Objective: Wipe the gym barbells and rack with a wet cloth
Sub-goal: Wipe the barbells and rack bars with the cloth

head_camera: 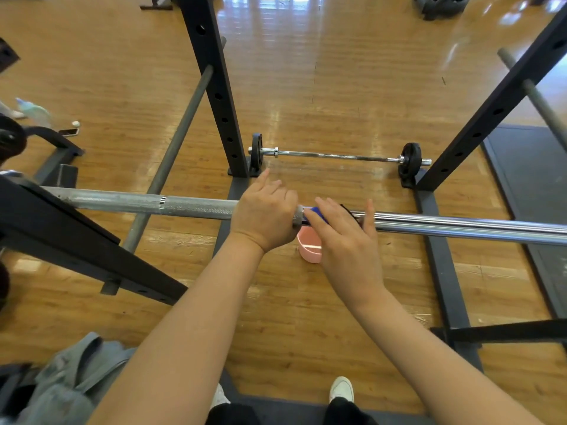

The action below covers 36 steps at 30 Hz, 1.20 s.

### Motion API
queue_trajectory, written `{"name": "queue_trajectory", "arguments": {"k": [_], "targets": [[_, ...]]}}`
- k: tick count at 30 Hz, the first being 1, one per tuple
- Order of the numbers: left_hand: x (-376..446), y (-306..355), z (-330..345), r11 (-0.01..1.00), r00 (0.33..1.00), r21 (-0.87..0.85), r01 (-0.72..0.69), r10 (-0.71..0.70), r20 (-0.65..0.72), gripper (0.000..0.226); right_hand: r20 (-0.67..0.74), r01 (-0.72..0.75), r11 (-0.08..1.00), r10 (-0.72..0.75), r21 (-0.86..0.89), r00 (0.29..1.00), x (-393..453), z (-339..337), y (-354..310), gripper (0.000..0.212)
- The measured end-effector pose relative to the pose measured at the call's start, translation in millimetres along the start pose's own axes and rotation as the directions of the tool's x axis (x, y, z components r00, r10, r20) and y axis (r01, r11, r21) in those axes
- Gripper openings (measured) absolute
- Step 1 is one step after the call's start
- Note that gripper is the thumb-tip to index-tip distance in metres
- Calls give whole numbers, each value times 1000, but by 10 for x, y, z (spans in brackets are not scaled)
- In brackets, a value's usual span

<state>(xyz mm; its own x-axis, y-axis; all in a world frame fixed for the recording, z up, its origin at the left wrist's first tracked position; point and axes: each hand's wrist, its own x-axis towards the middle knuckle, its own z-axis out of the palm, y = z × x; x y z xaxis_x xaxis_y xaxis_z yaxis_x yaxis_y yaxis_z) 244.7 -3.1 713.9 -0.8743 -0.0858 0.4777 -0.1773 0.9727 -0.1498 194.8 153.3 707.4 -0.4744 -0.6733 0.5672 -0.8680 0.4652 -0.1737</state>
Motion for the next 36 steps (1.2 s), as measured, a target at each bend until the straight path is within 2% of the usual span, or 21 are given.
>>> {"name": "queue_trajectory", "arguments": {"k": [1,6,9,13,16,18,23,26,28,31,33,35,36], "targets": [[6,-4,-5,1000,1000,-3,3,-3,16,22,-16,-27,1000,27,1,1000,-33,-49,70,33],[21,-3,-60,1000,994,-5,7,-7,113,23,-77,-196,979,200,56,977,-26,-187,170,42],[13,18,-81,1000,992,-15,6,-4,127,23,-72,-138,989,141,50,987,72,-4,-74,31],[-6,9,-70,999,988,-45,24,-17,155,38,-84,-50,996,57,76,995,99,160,-198,36],[-4,-3,-51,1000,989,-15,-4,7,148,21,-86,-47,998,50,30,995,13,70,-39,35],[8,5,-64,1000,991,-6,-10,11,136,16,-100,-101,995,103,25,990,-41,-52,111,32],[-1,31,-152,997,991,72,-41,31,133,43,-76,-181,983,183,38,980,-139,-209,391,41],[38,50,-271,985,980,166,-48,15,199,60,-88,-207,976,212,60,973,-121,-185,352,40],[81,45,-328,990,951,129,-60,17,309,69,-105,-225,973,230,58,967,-111,-151,306,39],[150,7,-318,998,826,3,-58,46,562,77,-138,-257,965,261,48,955,-40,-183,224,41],[232,-23,-326,998,770,-61,-26,58,635,80,-153,-247,969,247,20,957,44,-157,101,41],[314,-53,-344,991,692,-136,13,90,716,82,-120,-177,984,174,-13,977,100,-52,-73,30],[338,-65,-353,986,661,-163,32,102,743,83,-83,-142,990,139,-24,987,109,21,-156,38]]}}
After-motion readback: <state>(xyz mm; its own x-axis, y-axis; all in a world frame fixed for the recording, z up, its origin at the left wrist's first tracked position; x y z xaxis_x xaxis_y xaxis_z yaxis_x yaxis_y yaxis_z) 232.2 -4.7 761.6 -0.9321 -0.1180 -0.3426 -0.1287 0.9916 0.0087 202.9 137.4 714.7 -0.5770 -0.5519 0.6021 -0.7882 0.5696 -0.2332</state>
